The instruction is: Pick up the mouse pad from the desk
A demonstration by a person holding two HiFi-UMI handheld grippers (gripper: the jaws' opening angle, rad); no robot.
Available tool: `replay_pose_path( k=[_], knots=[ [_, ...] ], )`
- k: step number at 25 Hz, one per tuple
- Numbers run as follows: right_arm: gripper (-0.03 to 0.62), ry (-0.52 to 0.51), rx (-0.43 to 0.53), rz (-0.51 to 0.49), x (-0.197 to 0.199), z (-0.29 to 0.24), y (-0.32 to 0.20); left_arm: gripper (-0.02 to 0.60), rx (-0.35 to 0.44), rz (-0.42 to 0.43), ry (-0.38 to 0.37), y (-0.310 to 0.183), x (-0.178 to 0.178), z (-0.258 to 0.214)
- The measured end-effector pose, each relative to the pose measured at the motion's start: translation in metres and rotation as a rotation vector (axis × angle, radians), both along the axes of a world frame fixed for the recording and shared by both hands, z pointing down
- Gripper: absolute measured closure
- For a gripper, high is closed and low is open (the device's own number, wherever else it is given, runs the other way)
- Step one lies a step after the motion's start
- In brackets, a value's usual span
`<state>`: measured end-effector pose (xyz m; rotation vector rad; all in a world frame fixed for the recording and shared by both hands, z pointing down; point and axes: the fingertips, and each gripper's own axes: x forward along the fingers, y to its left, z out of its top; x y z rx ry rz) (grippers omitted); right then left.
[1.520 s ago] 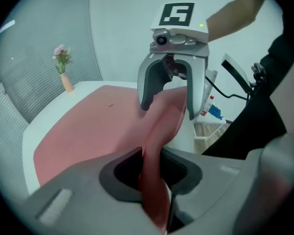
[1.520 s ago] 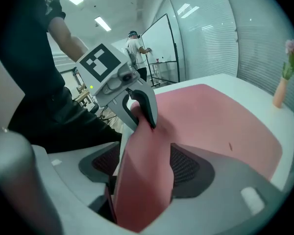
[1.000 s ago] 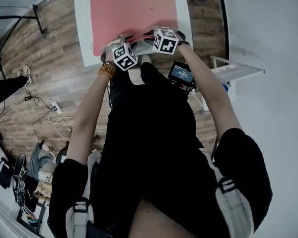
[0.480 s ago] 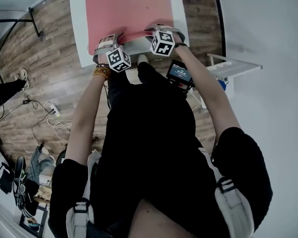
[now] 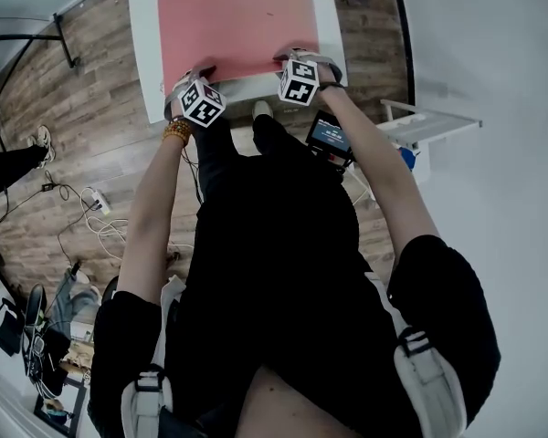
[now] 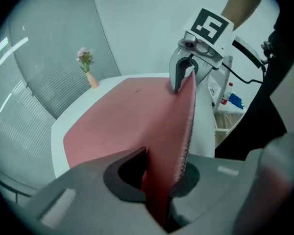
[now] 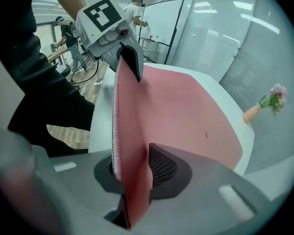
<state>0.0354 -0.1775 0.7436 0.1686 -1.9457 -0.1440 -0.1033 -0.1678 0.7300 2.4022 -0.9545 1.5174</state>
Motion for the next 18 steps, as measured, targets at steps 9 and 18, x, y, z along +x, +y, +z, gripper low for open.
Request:
replay_pose_path(
  k=[9, 18],
  knots=[
    [0.52, -0.105, -0.195, 0.259, 0.002, -0.003, 0.003, 0.535, -0.13, -0.062, 0.08, 0.009, 0.006, 0.007],
    [0.523, -0.098, -0.343, 0.287, 0.017, 0.007, 0.016, 0.534, -0.174, -0.109, 0.122, 0.02, 0.02, 0.011]
  ],
)
